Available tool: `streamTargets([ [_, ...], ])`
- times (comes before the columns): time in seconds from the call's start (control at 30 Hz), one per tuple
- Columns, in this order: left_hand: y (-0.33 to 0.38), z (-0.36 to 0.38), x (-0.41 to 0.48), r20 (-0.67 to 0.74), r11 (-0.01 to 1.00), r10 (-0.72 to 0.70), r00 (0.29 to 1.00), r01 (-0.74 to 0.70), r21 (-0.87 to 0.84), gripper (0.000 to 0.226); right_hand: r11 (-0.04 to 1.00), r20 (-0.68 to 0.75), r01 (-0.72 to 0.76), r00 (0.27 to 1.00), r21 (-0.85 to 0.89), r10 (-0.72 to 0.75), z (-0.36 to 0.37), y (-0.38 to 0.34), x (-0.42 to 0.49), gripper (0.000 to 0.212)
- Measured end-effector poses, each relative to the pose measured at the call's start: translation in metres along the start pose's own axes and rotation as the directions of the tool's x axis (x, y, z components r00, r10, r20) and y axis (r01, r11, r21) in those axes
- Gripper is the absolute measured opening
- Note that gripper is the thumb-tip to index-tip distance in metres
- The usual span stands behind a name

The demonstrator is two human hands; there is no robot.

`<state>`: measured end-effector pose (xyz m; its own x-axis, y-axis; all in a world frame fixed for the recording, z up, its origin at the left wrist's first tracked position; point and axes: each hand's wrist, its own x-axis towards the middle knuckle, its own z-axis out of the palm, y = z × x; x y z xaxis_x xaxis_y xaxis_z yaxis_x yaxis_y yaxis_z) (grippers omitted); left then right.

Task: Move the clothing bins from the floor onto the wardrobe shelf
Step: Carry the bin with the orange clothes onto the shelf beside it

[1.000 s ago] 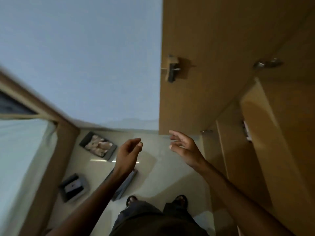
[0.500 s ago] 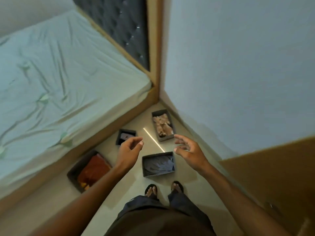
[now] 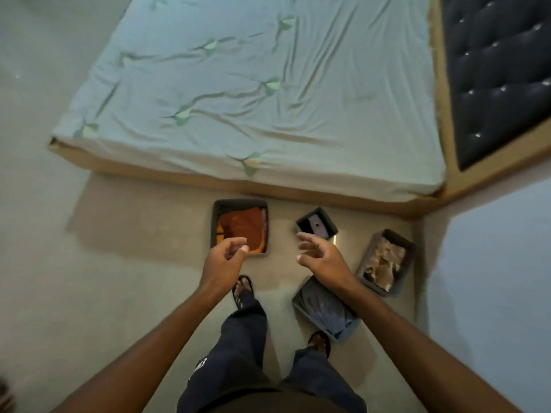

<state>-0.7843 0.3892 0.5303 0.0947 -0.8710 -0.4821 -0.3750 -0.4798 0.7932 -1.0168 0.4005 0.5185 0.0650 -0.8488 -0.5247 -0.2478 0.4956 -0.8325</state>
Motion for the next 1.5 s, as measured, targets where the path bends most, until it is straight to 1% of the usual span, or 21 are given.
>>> streamTargets([
  [0.07, -0.011, -0.023, 0.024, -0.033, 0.998, -0.05, 0.998, 0.049, -0.026, 0.018, 0.999, 0.036, -0.012, 0.999, -0.043, 0.014, 0.025, -0.01, 0.035, 0.053],
  [0.17, -0.035, -0.056, 0.076, -0.034, 0.995, -0.102, 0.994, 0.101, -0.027, 0.021, 0.993, 0.071, -0.055, 0.995, -0.105, 0.063, 0.065, -0.016, 0.093, 0.054],
  [0.4, -0.093, -0.104, 0.188, -0.037, 0.97, -0.225, 0.974, 0.227, 0.092, 0.027, 0.934, 0.054, -0.219, 0.968, -0.283, 0.243, 0.129, 0.0, 0.213, 0.056],
  [0.53, -0.15, -0.094, 0.241, -0.016, 0.942, -0.311, 0.95, 0.31, 0.127, 0.029, 0.887, 0.06, -0.286, 0.943, -0.362, 0.328, 0.153, 0.038, 0.287, 0.056],
  [0.63, -0.218, -0.06, 0.284, 0.007, 0.91, -0.403, 0.915, 0.399, 0.112, 0.027, 0.871, 0.052, -0.307, 0.934, -0.383, 0.352, 0.172, 0.092, 0.35, 0.053],
  [0.73, -0.287, -0.017, 0.322, 0.028, 0.881, -0.462, 0.887, 0.454, 0.132, 0.026, 0.85, 0.041, -0.323, 0.927, -0.416, 0.372, 0.188, 0.157, 0.407, 0.043],
  [0.83, -0.367, 0.029, 0.357, 0.042, 0.829, -0.552, 0.833, 0.543, 0.137, 0.024, 0.782, 0.022, -0.287, 0.934, -0.553, 0.358, 0.198, 0.232, 0.453, 0.038],
  [0.9, -0.413, 0.058, 0.375, 0.005, 0.789, -0.598, 0.801, 0.588, 0.178, 0.018, 0.686, 0.009, -0.258, 0.933, -0.681, 0.36, 0.2, 0.277, 0.476, 0.044],
  [0.97, -0.442, 0.086, 0.388, 0.023, 0.749, -0.655, 0.756, 0.644, 0.16, 0.014, 0.615, 0.012, -0.238, 0.928, -0.751, 0.373, 0.199, 0.313, 0.495, 0.052],
  [1.0, -0.445, 0.099, 0.395, 0.067, 0.75, -0.659, 0.749, 0.649, 0.128, 0.017, 0.602, 0.015, -0.223, 0.931, -0.767, 0.365, 0.197, 0.325, 0.502, 0.054],
  [1.07, -0.455, 0.127, 0.407, 0.113, 0.749, -0.661, 0.742, 0.662, 0.04, 0.032, 0.61, 0.032, -0.175, 0.949, -0.773, 0.312, 0.196, 0.343, 0.513, 0.049],
  [1.13, -0.462, 0.146, 0.414, 0.086, 0.748, -0.66, 0.747, 0.663, -0.015, 0.042, 0.621, 0.033, -0.127, 0.97, -0.773, 0.239, 0.196, 0.355, 0.516, 0.039],
  [1.2, -0.467, 0.153, 0.415, 0.016, 0.733, -0.68, 0.733, 0.68, -0.024, 0.048, 0.615, 0.017, -0.131, 0.974, -0.778, 0.228, 0.2, 0.36, 0.511, 0.035],
  [1.23, -0.469, 0.152, 0.413, -0.032, 0.713, -0.702, 0.712, 0.7, -0.042, 0.05, 0.598, 0.041, -0.125, 0.965, -0.791, 0.257, 0.203, 0.361, 0.506, 0.034],
  [1.27, -0.468, 0.148, 0.411, -0.076, 0.705, -0.709, 0.701, 0.708, -0.047, 0.053, 0.572, 0.1, -0.105, 0.944, -0.814, 0.315, 0.207, 0.36, 0.501, 0.035],
  [1.33, -0.465, 0.126, 0.403, -0.159, 0.675, -0.728, 0.667, 0.737, 0.001, 0.057, 0.523, 0.251, -0.021, 0.86, -0.852, 0.445, 0.215, 0.359, 0.491, 0.038],
  [1.37, -0.468, 0.114, 0.4, -0.209, 0.666, -0.728, 0.653, 0.746, 0.009, 0.06, 0.512, 0.281, 0.001, 0.838, -0.859, 0.469, 0.218, 0.359, 0.488, 0.036],
  [1.4, -0.479, 0.102, 0.398, -0.246, 0.678, -0.707, 0.663, 0.734, 0.032, 0.066, 0.507, 0.269, 0.007, 0.854, -0.862, 0.445, 0.222, 0.356, 0.487, 0.031],
  [1.43, -0.487, 0.091, 0.397, -0.253, 0.703, -0.681, 0.688, 0.71, 0.039, 0.07, 0.495, 0.217, 0.003, 0.901, -0.869, 0.375, 0.224, 0.354, 0.487, 0.027],
  [1.47, -0.493, 0.079, 0.396, -0.248, 0.734, -0.647, 0.721, 0.677, 0.052, 0.07, 0.465, 0.146, 0.001, 0.95, -0.885, 0.277, 0.227, 0.352, 0.489, 0.024],
  [1.5, -0.502, 0.07, 0.397, -0.239, 0.752, -0.625, 0.743, 0.656, 0.071, 0.068, 0.413, 0.097, 0.018, 0.98, -0.911, 0.171, 0.227, 0.35, 0.493, 0.027],
])
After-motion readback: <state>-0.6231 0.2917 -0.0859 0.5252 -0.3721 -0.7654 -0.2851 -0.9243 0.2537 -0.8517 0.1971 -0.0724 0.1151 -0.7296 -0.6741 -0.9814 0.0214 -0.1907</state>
